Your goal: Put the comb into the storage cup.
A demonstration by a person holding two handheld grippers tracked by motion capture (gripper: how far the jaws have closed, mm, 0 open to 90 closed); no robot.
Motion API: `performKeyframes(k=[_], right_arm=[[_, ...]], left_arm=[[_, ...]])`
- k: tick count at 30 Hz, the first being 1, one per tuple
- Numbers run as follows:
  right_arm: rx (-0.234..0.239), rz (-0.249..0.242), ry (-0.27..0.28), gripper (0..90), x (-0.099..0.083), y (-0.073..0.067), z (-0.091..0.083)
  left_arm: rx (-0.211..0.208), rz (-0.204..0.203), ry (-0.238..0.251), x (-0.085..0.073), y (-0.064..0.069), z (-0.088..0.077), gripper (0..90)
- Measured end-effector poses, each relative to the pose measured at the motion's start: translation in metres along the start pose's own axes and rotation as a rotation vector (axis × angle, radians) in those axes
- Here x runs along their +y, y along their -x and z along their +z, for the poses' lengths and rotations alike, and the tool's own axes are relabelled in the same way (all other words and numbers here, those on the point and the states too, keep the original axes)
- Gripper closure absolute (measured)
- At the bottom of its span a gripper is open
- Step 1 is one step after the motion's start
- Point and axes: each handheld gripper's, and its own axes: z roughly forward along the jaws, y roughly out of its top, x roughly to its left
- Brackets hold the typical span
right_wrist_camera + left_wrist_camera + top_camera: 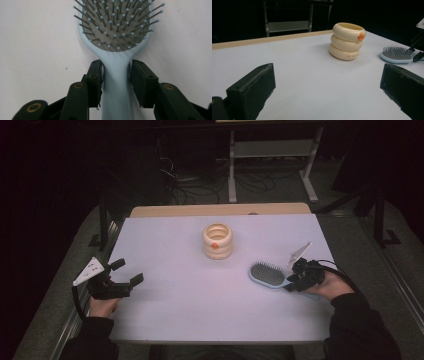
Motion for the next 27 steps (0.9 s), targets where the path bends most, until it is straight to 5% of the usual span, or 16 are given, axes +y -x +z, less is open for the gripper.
performKeyframes(k=[6,27], right_arm=[[-0.015,-0.006,-0.014,67.0,0.001,-0.003,0.0],[-0.016,0.026,0.042,68.2,-0.003,-0.003,-0.012]], left_arm=[[-0.002,0.002,0.0,0.0,0.0,0.0,0.0],[-0.006,-0.001,0.0,0.0,0.0,0.0,0.0]])
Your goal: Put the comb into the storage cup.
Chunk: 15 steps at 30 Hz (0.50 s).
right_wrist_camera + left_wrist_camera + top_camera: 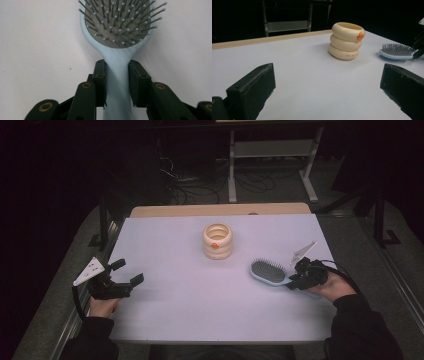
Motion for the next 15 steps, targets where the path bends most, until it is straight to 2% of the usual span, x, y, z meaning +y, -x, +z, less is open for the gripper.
performKeyframes(k=[6,15], right_arm=[[-0.007,0.027,0.047,68.2,-0.002,0.0,-0.012],[-0.022,0.027,0.09,68.2,0.004,-0.002,-0.031]], left_arm=[[-0.002,0.0,-0.003,0.0,0.0,0.0,0.0],[-0.002,-0.001,-0.003,0.0,0.0,0.0,0.0]])
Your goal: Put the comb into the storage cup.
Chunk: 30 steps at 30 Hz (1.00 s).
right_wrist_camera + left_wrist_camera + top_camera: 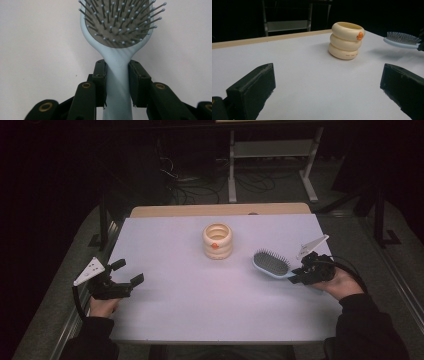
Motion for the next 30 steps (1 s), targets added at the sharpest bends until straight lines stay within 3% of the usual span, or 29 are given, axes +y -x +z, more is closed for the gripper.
performKeyframes(k=[20,30], right_arm=[[-0.009,-0.042,0.11,68.2,0.031,-0.01,-0.031],[-0.011,-0.077,0.136,68.2,0.047,-0.016,-0.043]], left_arm=[[-0.003,0.0,0.001,0.0,0.0,0.0,0.0],[-0.003,-0.001,0.001,0.0,0.0,0.0,0.0]])
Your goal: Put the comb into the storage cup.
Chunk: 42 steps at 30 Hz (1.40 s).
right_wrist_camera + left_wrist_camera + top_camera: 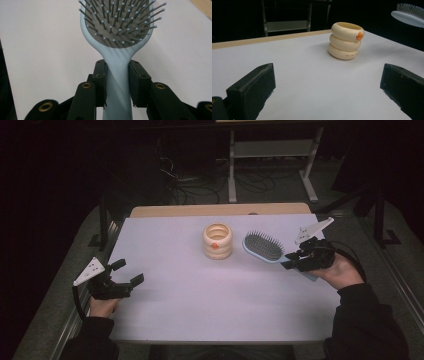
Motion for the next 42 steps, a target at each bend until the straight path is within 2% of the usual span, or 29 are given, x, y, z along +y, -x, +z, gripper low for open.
performKeyframes(k=[18,31,39,42], right_arm=[[-0.005,-0.064,0.046,68.3,0.038,-0.011,-0.008],[-0.001,-0.1,0.068,68.3,0.065,-0.016,-0.005],[-0.005,-0.125,0.065,68.3,0.082,-0.022,-0.005],[-0.004,-0.134,0.071,68.3,0.088,-0.024,-0.006]], left_arm=[[-0.004,-0.001,-0.001,0.0,0.0,0.0,0.0],[-0.019,-0.011,0.011,0.004,0.002,0.001,0.0],[-0.04,0.005,0.028,0.017,0.01,0.005,0.0],[-0.055,0.028,0.023,0.021,0.015,0.008,0.0]])
